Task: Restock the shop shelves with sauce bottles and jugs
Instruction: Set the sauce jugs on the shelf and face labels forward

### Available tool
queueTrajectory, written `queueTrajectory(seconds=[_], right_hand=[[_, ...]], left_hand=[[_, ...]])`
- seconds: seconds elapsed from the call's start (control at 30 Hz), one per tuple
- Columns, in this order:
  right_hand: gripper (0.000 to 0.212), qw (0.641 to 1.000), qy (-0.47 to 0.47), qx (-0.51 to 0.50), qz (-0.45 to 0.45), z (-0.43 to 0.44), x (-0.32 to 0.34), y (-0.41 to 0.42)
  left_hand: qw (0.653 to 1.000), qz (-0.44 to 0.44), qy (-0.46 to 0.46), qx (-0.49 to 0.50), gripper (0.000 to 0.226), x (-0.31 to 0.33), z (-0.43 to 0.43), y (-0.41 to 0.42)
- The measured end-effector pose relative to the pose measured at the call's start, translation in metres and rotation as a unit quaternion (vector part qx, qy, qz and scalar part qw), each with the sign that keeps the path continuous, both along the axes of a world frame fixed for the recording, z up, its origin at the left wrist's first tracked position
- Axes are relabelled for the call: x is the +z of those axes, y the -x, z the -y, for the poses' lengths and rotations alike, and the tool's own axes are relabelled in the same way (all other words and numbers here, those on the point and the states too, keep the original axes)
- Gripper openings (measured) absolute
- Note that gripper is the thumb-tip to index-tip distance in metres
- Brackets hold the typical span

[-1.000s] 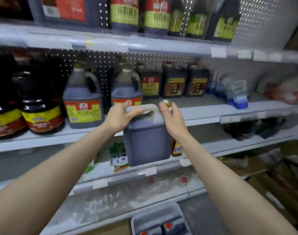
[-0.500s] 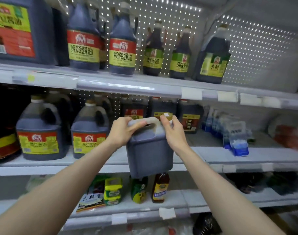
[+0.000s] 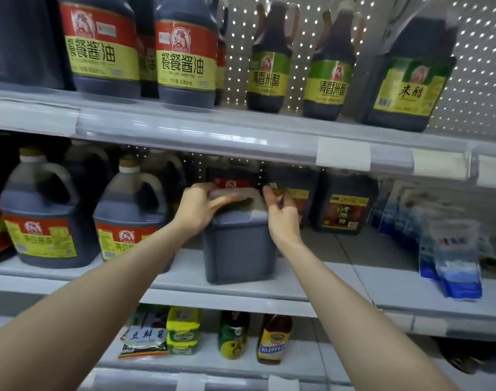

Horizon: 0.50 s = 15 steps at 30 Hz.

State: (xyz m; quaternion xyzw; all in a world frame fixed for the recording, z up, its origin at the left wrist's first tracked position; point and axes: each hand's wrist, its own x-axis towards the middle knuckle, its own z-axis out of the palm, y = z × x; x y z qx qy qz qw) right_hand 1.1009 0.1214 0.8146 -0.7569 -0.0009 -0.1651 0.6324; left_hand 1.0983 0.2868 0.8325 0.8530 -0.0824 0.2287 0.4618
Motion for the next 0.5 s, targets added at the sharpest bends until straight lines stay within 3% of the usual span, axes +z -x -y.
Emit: queueTrajectory(seconds=[0.27,0.43,0.5], right_hand=[[0.034,1.0,-0.026,0.0,-0.005,-0.008,-0.014,-0.034],[0.041,1.0,-0.007,0.001,-0.015,-0.005,-0.013,-0.033],[0.043,1.0,-0.001,0.0,-0.02,-0.008,-0.014,-0.025]], left_hand=[[1.0,-0.013,0.012,0.007,0.03,-0.011,-0.002,-0.029],[0.988,-0.051,0.146,-0.027,0.017,-0.026,0.002,-0.028],[0.976,-0.069,0.202,-0.037,0.023,-0.033,0.001,-0.026]])
